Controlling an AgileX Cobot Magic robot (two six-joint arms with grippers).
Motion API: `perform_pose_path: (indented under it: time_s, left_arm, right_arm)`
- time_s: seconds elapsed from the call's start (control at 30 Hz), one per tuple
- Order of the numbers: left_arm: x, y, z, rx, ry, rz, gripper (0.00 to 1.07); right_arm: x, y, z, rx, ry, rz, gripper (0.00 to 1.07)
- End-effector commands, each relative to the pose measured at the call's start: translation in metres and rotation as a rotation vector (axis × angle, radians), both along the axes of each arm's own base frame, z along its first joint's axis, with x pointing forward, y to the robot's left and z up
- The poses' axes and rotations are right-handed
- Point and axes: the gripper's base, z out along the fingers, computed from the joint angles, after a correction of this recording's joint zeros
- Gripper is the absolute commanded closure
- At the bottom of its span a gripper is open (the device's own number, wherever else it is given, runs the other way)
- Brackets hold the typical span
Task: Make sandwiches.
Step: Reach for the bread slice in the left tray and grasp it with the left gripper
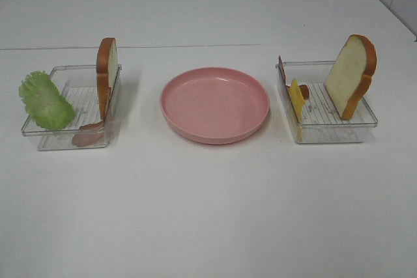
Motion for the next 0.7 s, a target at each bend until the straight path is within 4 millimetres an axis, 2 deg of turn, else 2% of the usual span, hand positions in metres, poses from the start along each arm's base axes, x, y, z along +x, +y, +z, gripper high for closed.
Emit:
perform_pose_path:
  time_s: [0.03,0.07,0.1,0.17,0.2,0.23,0.27,0.3,0.33,0.37,0.43,0.47,0.5,0.53,0.6,0.63,0.67,0.7]
  left_arm:
    - [0.014,0.000,0.015,-0.011,-0.035,0.007,0.06]
    - [0.014,0.000,0.015,-0.011,-0.035,0.007,0.06]
    - [0.026,0.000,0.024,-0.014,-0.024,0.006,0.06]
    - [0.032,0.000,0.028,-0.017,-0.009,0.006,0.06]
    - [0.045,0.000,0.038,-0.026,0.004,0.011,0.06]
    - [0.045,0.000,0.038,-0.026,0.004,0.011,0.06]
    - [0.053,0.000,0.043,-0.036,0.020,0.016,0.06]
    - [0.070,0.001,0.053,-0.049,0.058,0.024,0.06]
    - [0.070,0.001,0.053,-0.049,0.058,0.024,0.06]
    - [0.086,0.001,0.061,-0.062,0.093,0.029,0.06]
    - [0.094,0.000,0.064,-0.068,0.109,0.028,0.06]
    - [0.113,-0.001,0.070,-0.092,0.147,0.021,0.06]
    - [0.123,-0.002,0.072,-0.102,0.163,0.018,0.06]
    - [0.123,-0.002,0.072,-0.102,0.163,0.018,0.06]
    - [0.151,-0.004,0.076,-0.147,0.213,0.007,0.06]
    - [0.151,-0.004,0.076,-0.147,0.213,0.007,0.06]
    - [0.169,-0.006,0.075,-0.168,0.247,0.001,0.06]
    - [0.180,-0.006,0.075,-0.174,0.266,0.001,0.06]
  right_arm:
    - [0.000,0.000,0.000,-0.001,-0.007,0.001,0.09]
    - [0.000,0.000,0.000,-0.001,-0.007,0.001,0.09]
    - [0.000,0.000,0.000,-0.001,-0.007,0.001,0.09]
    - [0.000,0.000,0.000,-0.001,-0.007,0.001,0.09]
    - [0.000,0.000,0.000,-0.001,-0.007,0.001,0.09]
    - [0.000,0.000,0.000,-0.001,-0.007,0.001,0.09]
    - [0.000,0.000,0.000,-0.001,-0.007,0.001,0.09]
    - [0.000,0.000,0.000,-0.001,-0.007,0.001,0.09]
    - [0.000,0.000,0.000,-0.001,-0.007,0.001,0.09]
    - [0.000,0.000,0.000,-0.001,-0.007,0.001,0.09]
    - [0.000,0.000,0.000,-0.001,-0.007,0.001,0.09]
    - [0.000,0.000,0.000,-0.001,-0.007,0.001,0.09]
    - [0.000,0.000,0.000,-0.001,-0.007,0.001,0.09]
    - [0.000,0.000,0.000,-0.001,-0.007,0.001,0.09]
    - [0.000,0.000,0.000,-0.001,-0.007,0.001,0.09]
    - [0.000,0.000,0.000,-0.001,-0.007,0.001,0.09]
    - [0.000,0.000,0.000,-0.001,-0.007,0.001,0.09]
    - [0.000,0.000,0.000,-0.001,-0.007,0.001,0.09]
